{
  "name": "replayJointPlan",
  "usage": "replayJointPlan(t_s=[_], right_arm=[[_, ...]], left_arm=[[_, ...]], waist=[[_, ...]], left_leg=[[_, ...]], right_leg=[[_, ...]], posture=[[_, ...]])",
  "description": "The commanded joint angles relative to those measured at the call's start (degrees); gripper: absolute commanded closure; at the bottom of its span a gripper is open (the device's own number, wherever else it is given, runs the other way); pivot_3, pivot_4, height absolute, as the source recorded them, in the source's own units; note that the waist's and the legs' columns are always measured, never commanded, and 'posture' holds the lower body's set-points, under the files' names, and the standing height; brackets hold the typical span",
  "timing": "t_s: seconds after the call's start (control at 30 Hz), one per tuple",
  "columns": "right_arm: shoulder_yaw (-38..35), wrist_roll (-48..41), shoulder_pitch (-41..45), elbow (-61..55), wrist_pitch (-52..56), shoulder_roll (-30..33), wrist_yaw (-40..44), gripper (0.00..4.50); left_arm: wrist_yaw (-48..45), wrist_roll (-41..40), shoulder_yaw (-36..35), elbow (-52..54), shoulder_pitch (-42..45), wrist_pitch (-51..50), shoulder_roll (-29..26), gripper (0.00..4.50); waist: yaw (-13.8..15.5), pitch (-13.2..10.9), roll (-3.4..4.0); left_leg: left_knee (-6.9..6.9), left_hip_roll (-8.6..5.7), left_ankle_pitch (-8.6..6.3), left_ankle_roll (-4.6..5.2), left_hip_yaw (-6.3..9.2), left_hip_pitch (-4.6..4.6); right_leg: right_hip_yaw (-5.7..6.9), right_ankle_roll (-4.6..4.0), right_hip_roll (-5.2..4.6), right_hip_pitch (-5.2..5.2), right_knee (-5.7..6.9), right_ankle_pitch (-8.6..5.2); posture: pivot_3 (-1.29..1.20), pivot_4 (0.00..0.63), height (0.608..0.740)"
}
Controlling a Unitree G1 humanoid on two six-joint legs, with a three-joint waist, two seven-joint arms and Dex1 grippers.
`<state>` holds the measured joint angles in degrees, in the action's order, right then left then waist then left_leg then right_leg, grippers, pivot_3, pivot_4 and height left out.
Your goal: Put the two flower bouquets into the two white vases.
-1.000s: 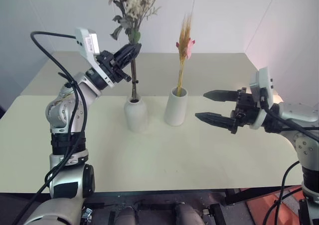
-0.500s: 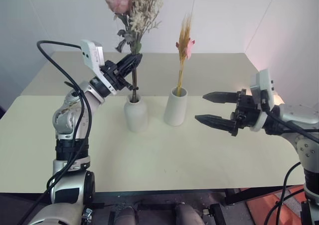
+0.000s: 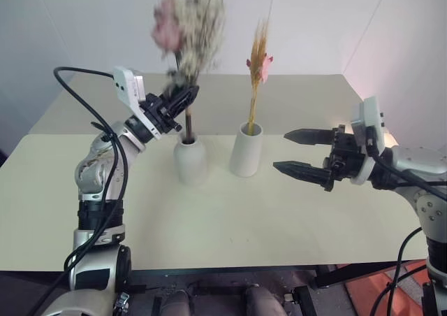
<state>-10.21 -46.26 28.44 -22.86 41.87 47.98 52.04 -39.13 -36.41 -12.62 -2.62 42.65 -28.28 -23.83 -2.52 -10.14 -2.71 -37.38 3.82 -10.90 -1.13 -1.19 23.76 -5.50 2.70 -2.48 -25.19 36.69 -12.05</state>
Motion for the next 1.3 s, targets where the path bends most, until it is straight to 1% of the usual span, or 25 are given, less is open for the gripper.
replayJointPlan(t_s=[0.03,0.13,0.2,0.23,0.33,0.43,0.53,0.7,0.93,1.3], right_arm=[[-2.4,-0.8,0.4,-1.3,-0.3,1.0,-0.1,0.0],[-2.5,-1.0,0.3,-1.3,-0.1,1.2,0.0,0.0],[-2.7,-1.1,-0.1,-1.5,-0.1,1.4,0.1,0.0],[-2.8,-1.1,-0.3,-1.5,-0.1,1.5,0.1,0.0],[-3.0,-1.1,-0.9,-1.4,0.0,1.8,0.3,0.0],[-2.9,-1.0,-1.3,-0.8,-0.1,1.9,0.5,0.0],[-2.5,-0.4,-1.7,-0.1,-0.3,1.7,0.7,0.0],[-2.6,-0.4,-1.4,1.5,-0.2,1.6,0.9,0.0],[-2.8,-0.2,-2.2,1.9,-0.2,1.7,0.9,0.0],[-3.3,-0.3,-4.1,0.7,-0.3,1.6,-0.5,0.0]], left_arm=[[-0.4,-2.4,-1.8,5.3,-1.1,-1.7,-2.0,1.65],[1.0,-4.7,-3.8,10.1,-4.5,-4.9,-4.6,0.82],[1.7,-7.1,-5.8,14.2,-7.7,-8.6,-7.5,0.26],[1.0,-8.1,-6.6,16.1,-9.4,-10.4,-9.9,0.01],[-2.7,-10.9,-10.0,21.6,-15.7,-13.5,-17.1,0.01],[-7.8,-10.7,-14.3,25.9,-23.4,-13.1,-24.4,0.01],[-11.9,-11.7,-18.0,27.3,-28.2,-12.8,-28.5,0.01],[-14.5,-12.4,-22.0,29.0,-32.6,-13.3,-32.7,0.01],[-13.9,-14.8,-25.1,30.7,-34.7,-15.0,-34.4,0.01],[-11.3,-16.9,-23.6,31.7,-34.2,-15.5,-33.9,0.01]], waist=[[0.0,0.0,0.0],[0.0,0.0,0.0],[-0.3,0.0,0.0],[-0.3,0.0,0.0],[-0.3,0.0,0.0],[-0.2,0.0,0.0],[0.1,0.0,0.0],[0.2,0.0,0.0],[0.0,0.0,0.0],[0.1,0.0,0.0]], left_leg=[[0.0,0.01,0.0,0.0,0.0,0.0],[0.0,0.01,0.0,0.0,0.0,0.0],[0.01,0.02,0.0,0.0,0.0,-0.01],[0.04,0.03,0.0,0.0,0.0,-0.02],[0.06,0.04,0.0,0.0,-0.01,-0.07],[0.06,0.05,0.0,-0.01,-0.04,-0.08],[0.07,0.06,-0.01,-0.01,-0.07,-0.1],[0.06,0.07,-0.01,-0.01,-0.07,-0.1],[0.13,0.1,-0.01,-0.01,-0.1,-0.12],[0.13,0.09,-0.01,-0.01,-0.11,-0.12]], right_leg=[[0.0,0.0,0.0,0.0,0.0,0.0],[0.0,0.02,0.0,0.0,0.0,-0.01],[0.0,0.04,0.0,-0.01,0.01,-0.03],[0.0,0.04,0.0,-0.02,0.01,-0.03],[0.0,0.05,0.01,-0.03,0.02,-0.06],[0.0,0.03,-0.01,-0.03,-0.01,-0.09],[0.0,-0.31,-0.02,-0.03,-0.02,-0.3],[0.02,-0.41,-0.03,-0.03,-0.05,-0.36],[0.01,-0.43,-0.02,-0.06,-0.04,-0.38],[0.0,-0.42,-0.02,-0.06,-0.04,-0.38]], posture=[[0.0,0.15,0.74],[0.0,0.15,0.74],[0.0,0.15,0.74],[0.0,0.15,0.74],[0.0,0.15,0.74],[0.0,0.15,0.74],[0.0,0.15,0.74],[0.0,0.15,0.74],[0.0,0.15,0.74],[0.0,0.15,0.74]])
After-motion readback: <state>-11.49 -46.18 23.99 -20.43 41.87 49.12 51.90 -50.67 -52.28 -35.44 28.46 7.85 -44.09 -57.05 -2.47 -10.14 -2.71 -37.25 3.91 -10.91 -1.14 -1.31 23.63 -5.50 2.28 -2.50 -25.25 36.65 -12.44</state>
